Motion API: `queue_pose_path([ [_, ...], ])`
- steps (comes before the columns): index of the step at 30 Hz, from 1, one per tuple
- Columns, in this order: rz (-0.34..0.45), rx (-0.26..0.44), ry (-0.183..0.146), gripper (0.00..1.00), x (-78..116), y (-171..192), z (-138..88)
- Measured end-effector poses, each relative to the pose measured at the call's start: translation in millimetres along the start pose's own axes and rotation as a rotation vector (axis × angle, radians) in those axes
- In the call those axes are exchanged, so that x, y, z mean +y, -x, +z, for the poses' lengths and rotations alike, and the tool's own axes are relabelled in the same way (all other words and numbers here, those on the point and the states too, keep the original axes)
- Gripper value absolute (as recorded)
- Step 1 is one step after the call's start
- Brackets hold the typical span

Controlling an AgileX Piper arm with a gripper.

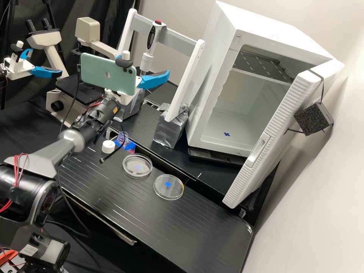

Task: Use the pipette

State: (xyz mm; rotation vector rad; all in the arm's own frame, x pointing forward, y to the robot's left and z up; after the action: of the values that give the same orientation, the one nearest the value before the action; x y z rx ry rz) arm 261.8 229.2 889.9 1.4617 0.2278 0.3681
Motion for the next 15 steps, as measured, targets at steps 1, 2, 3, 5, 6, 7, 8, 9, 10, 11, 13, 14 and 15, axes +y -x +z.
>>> queue_pose_path([
  [1, -0.007, -0.003, 0.011, 1.0, 0.0, -4.4, -2.6],
  [2, -0.018, -0.008, 0.017, 1.0, -0.6, -9.6, -5.2],
  [3, -0.031, -0.02, 0.016, 1.0, -2.0, -14.1, -6.1],
  [5, -0.042, -0.033, 0.021, 1.0, -1.3, -23.9, -10.5],
  [6, -0.052, -0.04, 0.023, 1.0, -1.7, -28.7, -12.0],
  [7, -0.058, -0.046, 0.023, 1.0, -1.8, -33.1, -13.4],
  [8, -0.073, -0.056, 0.033, 1.0, -2.1, -38.2, -14.6],
  [9, -0.081, -0.066, 0.03, 1.0, -3.0, -42.1, -14.9],
  [10, -0.083, -0.074, 0.033, 1.0, -2.6, -46.5, -15.8],
  [11, -0.081, -0.077, 0.034, 1.0, -1.3, -50.3, -17.6],
  [13, -0.088, -0.09, 0.038, 1.0, -2.1, -57.5, -19.9],
  [14, -0.093, -0.101, 0.033, 1.0, -3.0, -60.9, -19.3],
  [15, -0.102, -0.106, 0.037, 1.0, -4.0, -64.4, -20.2],
])
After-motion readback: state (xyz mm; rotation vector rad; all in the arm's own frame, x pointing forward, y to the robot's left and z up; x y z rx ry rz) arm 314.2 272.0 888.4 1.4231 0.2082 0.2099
